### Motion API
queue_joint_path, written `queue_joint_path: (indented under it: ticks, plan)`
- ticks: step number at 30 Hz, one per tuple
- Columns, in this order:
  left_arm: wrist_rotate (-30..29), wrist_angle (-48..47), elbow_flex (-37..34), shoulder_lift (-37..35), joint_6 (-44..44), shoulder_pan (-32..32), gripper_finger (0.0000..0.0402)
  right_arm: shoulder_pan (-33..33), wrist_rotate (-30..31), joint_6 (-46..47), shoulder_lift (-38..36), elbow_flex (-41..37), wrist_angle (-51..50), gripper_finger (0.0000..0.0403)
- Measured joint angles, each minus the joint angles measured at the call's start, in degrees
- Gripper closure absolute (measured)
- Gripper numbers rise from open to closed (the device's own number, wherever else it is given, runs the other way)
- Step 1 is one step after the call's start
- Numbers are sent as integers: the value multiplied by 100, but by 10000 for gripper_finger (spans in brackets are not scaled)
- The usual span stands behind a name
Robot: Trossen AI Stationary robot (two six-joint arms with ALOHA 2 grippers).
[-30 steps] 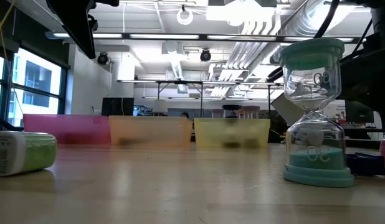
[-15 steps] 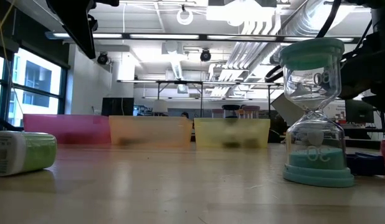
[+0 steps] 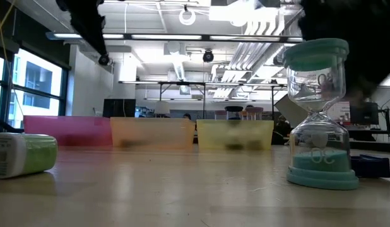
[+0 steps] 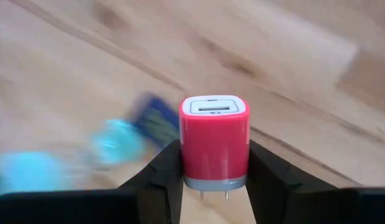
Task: Pick & Place Office items
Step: Put the pink white charger adapter into the red bin
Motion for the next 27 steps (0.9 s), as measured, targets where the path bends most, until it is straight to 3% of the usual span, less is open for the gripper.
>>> queue_joint_path:
  ticks: [7, 12, 18, 22, 27]
  plan:
    - [-379, 1203, 0, 2, 1008, -31, 195, -203, 1006, -1097, -760, 809, 247, 281]
    - [-434, 2388, 0, 2, 2348, -37, 195, -666, 1190, -2463, -959, 938, 1685, 281]
    - [-421, 3296, 0, 2, 3154, -50, 195, -1141, 220, -3715, -793, 949, 3671, 281]
    - [-411, 3607, 0, 2, 3722, -153, 195, -1252, -387, -3911, -706, 931, 4164, 281]
    - [-412, 4050, 0, 2, 4026, -406, 195, -1261, -654, -4023, -714, 934, 4218, 281]
